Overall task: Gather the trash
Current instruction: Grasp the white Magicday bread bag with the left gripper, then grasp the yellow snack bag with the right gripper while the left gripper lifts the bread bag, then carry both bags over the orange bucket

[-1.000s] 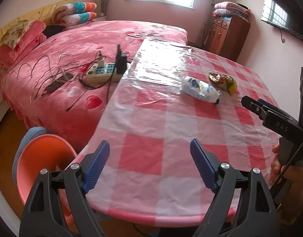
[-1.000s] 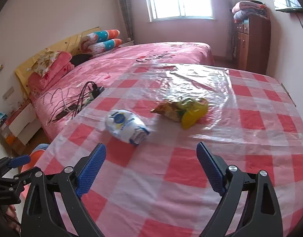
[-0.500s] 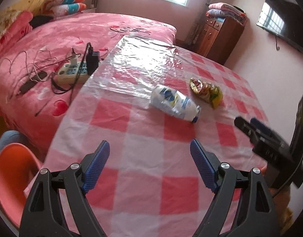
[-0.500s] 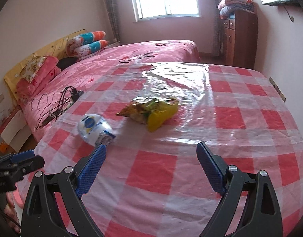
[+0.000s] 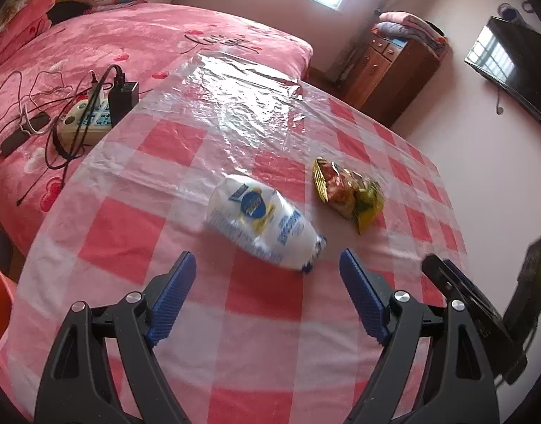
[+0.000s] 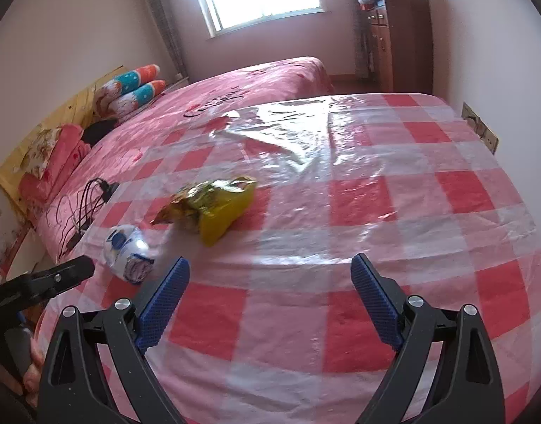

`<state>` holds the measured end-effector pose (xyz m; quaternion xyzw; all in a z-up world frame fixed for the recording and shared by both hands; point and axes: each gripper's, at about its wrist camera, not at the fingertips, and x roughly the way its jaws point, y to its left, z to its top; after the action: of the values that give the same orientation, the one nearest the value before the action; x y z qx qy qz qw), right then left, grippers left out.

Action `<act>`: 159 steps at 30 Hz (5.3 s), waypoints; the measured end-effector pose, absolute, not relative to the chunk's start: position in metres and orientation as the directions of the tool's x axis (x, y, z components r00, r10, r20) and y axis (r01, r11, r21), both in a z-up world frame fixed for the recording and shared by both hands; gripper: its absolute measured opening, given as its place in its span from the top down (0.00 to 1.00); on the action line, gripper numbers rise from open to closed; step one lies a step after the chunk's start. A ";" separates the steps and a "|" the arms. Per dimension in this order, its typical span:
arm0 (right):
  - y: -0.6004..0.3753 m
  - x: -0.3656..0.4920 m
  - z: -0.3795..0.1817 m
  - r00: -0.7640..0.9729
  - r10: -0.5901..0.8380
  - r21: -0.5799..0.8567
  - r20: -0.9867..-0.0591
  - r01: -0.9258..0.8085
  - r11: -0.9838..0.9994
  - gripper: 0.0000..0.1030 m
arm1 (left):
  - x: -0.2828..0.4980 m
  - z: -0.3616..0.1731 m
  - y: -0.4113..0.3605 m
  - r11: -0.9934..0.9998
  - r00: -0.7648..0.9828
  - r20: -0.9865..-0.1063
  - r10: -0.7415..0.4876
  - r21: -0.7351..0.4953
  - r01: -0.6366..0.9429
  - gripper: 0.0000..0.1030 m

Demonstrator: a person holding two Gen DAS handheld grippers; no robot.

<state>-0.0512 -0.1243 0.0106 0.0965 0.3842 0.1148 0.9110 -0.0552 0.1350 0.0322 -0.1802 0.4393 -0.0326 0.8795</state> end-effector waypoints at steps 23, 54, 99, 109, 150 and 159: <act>-0.160 -0.041 0.003 0.650 0.337 0.370 -0.682 -0.091 0.925 0.11 | 0.004 0.012 0.102 0.970 0.615 -0.788 0.006 -0.146 -0.196 0.34; -0.190 -0.033 -0.002 0.641 0.381 0.462 -0.666 -0.046 0.886 0.11 | -0.020 0.020 -0.002 0.931 0.506 -0.789 -0.350 -0.232 0.282 0.40; -0.188 -0.040 0.005 0.675 0.431 0.479 -0.599 -0.129 0.868 0.64 | -0.042 0.018 -0.014 0.962 0.576 -0.799 -0.173 -0.013 0.272 0.40; -0.185 -0.041 0.005 0.666 0.449 0.498 -0.596 -0.132 0.857 0.64 | -0.048 0.035 0.015 0.977 0.631 -0.765 -0.132 0.009 0.215 0.40; -0.058 -0.075 0.029 0.519 0.570 0.455 -0.637 -0.344 0.821 0.64 | -0.118 0.029 0.200 0.995 0.653 -0.756 0.059 -0.008 -0.099 0.40; -0.008 -0.093 0.030 0.438 0.600 0.437 -0.669 -0.421 0.795 0.64 | -0.138 0.024 0.237 0.987 0.643 -0.761 0.088 -0.022 -0.161 0.40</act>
<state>-0.0930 -0.0077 0.0303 0.1029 0.4346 0.3035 0.8417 -0.1383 0.2367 0.0245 -0.0440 0.4167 0.0688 0.9054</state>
